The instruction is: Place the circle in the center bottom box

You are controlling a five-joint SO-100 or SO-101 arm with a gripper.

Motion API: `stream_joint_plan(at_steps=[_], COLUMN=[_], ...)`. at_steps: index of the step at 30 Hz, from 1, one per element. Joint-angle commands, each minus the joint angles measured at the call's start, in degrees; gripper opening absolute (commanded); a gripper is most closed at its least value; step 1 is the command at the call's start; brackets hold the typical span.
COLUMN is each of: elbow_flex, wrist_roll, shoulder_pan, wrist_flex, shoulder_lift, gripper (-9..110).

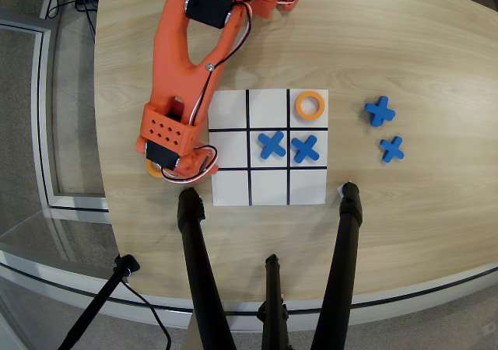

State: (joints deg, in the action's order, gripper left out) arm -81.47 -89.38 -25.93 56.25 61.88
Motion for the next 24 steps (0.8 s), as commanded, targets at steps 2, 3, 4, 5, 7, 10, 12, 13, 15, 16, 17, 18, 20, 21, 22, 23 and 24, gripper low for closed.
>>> stream_joint_plan(at_steps=[2, 3, 4, 5, 7, 10, 12, 13, 15, 16, 17, 18, 20, 21, 22, 23, 24], elbow_flex=[1.32, 1.41, 1.49, 1.49, 1.49, 1.49, 1.49, 1.49, 1.41, 1.32, 1.23, 1.14, 1.05, 0.88, 0.70, 0.44, 0.26], wrist_roll=[0.00, 0.18, 0.44, 0.62, 0.88, 0.97, 1.23, 1.41, 1.49, 1.49, 1.58, 1.58, 1.85, 1.85, 1.85, 1.85, 1.85], shoulder_pan=[-0.44, -0.44, -0.53, -0.70, -0.97, -1.58, -1.93, -2.11, -2.64, -2.90, -3.16, -3.43, -3.69, -3.87, -3.96, -4.04, -4.13], wrist_flex=[4.22, 4.92, 5.36, 5.71, 6.50, 7.47, 7.47, 7.47, 7.73, 7.73, 7.73, 7.73, 7.47, 7.38, 7.12, 6.94, 6.86], shoulder_lift=[0.09, 0.09, 0.09, 0.18, 0.26, 0.53, 0.35, 0.26, 0.26, 0.26, 0.26, 0.26, 0.00, -0.09, -0.09, -0.09, -0.09], gripper=[22, 22, 21, 21, 20, 20, 19, 18, 17, 16, 15, 13, 13, 12, 11, 11, 11])
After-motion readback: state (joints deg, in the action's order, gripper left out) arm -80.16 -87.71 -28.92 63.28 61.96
